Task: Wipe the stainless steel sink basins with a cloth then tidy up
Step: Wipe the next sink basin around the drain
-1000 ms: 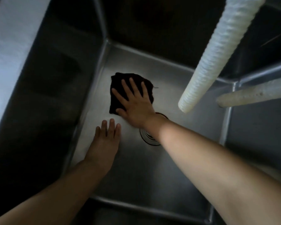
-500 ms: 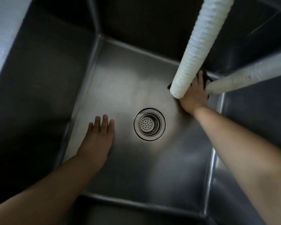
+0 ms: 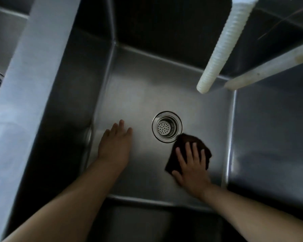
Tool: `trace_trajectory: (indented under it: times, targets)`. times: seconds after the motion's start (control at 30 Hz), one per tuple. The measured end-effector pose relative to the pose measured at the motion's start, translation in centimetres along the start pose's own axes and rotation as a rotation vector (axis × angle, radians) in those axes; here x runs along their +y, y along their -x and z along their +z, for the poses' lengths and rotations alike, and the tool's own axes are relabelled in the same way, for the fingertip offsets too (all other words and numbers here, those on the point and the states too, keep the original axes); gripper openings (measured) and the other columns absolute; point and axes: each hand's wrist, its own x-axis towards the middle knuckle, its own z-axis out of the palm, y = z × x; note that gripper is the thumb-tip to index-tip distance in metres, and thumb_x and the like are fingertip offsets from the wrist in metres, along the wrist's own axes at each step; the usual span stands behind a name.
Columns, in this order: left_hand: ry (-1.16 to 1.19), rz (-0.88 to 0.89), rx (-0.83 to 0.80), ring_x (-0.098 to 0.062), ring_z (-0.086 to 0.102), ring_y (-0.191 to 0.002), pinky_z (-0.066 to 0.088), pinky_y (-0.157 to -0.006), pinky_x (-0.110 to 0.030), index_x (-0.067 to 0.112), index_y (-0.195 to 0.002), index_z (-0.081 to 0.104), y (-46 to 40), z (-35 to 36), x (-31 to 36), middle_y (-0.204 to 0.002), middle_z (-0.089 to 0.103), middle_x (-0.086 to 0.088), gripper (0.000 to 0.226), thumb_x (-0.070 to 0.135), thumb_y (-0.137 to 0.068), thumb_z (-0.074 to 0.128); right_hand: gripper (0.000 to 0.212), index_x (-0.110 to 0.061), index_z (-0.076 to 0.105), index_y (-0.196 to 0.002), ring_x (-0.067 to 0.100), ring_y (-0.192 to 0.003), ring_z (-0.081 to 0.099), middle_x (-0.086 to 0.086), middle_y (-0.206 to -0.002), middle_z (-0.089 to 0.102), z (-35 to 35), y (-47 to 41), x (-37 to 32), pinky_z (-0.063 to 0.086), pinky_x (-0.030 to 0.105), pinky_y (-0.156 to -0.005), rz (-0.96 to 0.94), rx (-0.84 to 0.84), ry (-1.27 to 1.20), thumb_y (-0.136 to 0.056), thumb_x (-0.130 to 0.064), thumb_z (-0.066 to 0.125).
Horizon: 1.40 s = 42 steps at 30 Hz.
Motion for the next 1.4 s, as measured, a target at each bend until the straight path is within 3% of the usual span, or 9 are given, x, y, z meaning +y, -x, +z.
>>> trace_trajectory:
  times: [0.3,0.4,0.63,0.93,1.07,1.13,1.2,1.27,1.4]
  targets:
    - [0.019,-0.122,0.285,-0.025,0.000,-0.146,0.008,-0.117,-0.042,0.018,-0.150,0.013,0.1,-2.5,-1.3,-0.159,0.004,-0.009,0.063,0.030,-0.095,0.042,0.073,-0.030,0.031,-0.146,0.037,-0.142,0.019,0.011,-0.154,0.028,-3.4,-8.9,-7.1,0.008,0.061,-0.111,-0.615,0.059,0.074,-0.082,-0.062,0.050]
    - [0.032,-0.149,0.300,-0.024,0.001,-0.146,0.011,-0.116,-0.041,0.015,-0.150,0.011,0.1,-1.4,-1.5,-0.159,0.005,-0.009,0.066,0.026,-0.094,0.042,0.073,-0.032,0.018,-0.149,0.034,-0.145,0.005,0.008,-0.158,0.014,-4.6,-14.2,-8.5,-0.006,0.056,-0.113,-0.548,0.092,0.025,-0.087,-0.060,0.045]
    - [-0.027,-0.160,0.236,-0.026,0.001,-0.146,0.009,-0.116,-0.040,0.017,-0.150,0.010,0.0,0.4,-1.8,-0.159,0.005,-0.009,0.072,0.026,-0.091,0.049,0.073,-0.037,0.000,-0.150,0.032,-0.145,-0.011,0.004,-0.160,-0.004,-6.0,-21.2,-1.4,-0.007,0.053,-0.115,-0.178,0.108,-0.018,-0.088,-0.067,0.025]
    - [-0.043,-0.065,0.334,-0.027,0.004,-0.146,0.009,-0.115,-0.042,0.014,-0.148,0.025,1.0,-3.0,-0.4,-0.159,0.009,-0.012,0.070,0.030,-0.087,0.054,0.076,-0.026,0.004,-0.151,0.037,-0.145,-0.002,0.016,-0.158,0.006,-2.8,-11.0,7.7,-0.005,0.053,-0.113,0.094,0.026,-0.044,-0.085,-0.061,0.016]
    - [-0.075,-0.002,0.448,-0.027,0.000,-0.146,0.005,-0.117,-0.041,0.013,-0.147,0.024,2.2,-7.4,-0.5,-0.159,0.005,-0.013,0.063,0.028,-0.091,0.047,0.072,-0.012,0.035,-0.143,0.049,-0.136,0.022,0.028,-0.146,0.034,-1.1,-3.1,5.5,0.020,0.067,-0.105,0.016,0.014,-0.013,-0.084,-0.053,0.036]
    - [-0.045,0.040,0.564,-0.027,0.003,-0.146,0.003,-0.117,-0.039,0.010,-0.144,0.032,3.2,-10.2,-1.1,-0.158,0.012,-0.015,0.059,0.021,-0.089,0.051,0.075,-0.011,0.048,-0.136,0.048,-0.138,0.017,0.029,-0.138,0.044,-0.4,-0.5,3.4,0.027,0.070,-0.102,-0.057,0.021,0.042,-0.076,-0.055,0.060]
    - [-0.048,0.099,0.679,-0.028,0.009,-0.146,0.002,-0.117,-0.037,0.005,-0.139,0.041,4.3,-12.7,-2.1,-0.155,0.022,-0.017,0.055,0.014,-0.087,0.056,0.084,-0.014,0.053,-0.132,0.041,-0.143,-0.003,0.027,-0.136,0.048,-0.2,0.9,1.0,0.016,0.064,-0.107,-0.157,0.033,0.056,-0.063,-0.055,0.077]
    - [-0.084,0.158,0.767,-0.031,0.017,-0.144,0.006,-0.118,-0.039,0.001,-0.134,0.048,4.9,-15.0,-3.4,-0.150,0.033,-0.019,0.048,0.010,-0.087,0.055,0.084,-0.019,0.050,-0.135,0.036,-0.143,-0.013,0.022,-0.139,0.047,-0.5,1.1,-1.2,0.006,0.057,-0.107,-0.294,0.030,0.077,-0.065,-0.058,0.074]
    - [-0.109,0.143,0.797,-0.033,0.022,-0.143,0.010,-0.119,-0.045,0.001,-0.132,0.050,4.8,-17.4,-6.4,-0.148,0.038,-0.019,0.045,0.011,-0.089,0.047,0.079,-0.028,0.046,-0.138,0.038,-0.140,0.023,0.013,-0.143,0.045,-2.2,-1.3,-5.1,0.013,0.058,-0.107,-0.525,0.024,0.098,-0.071,-0.067,0.061]
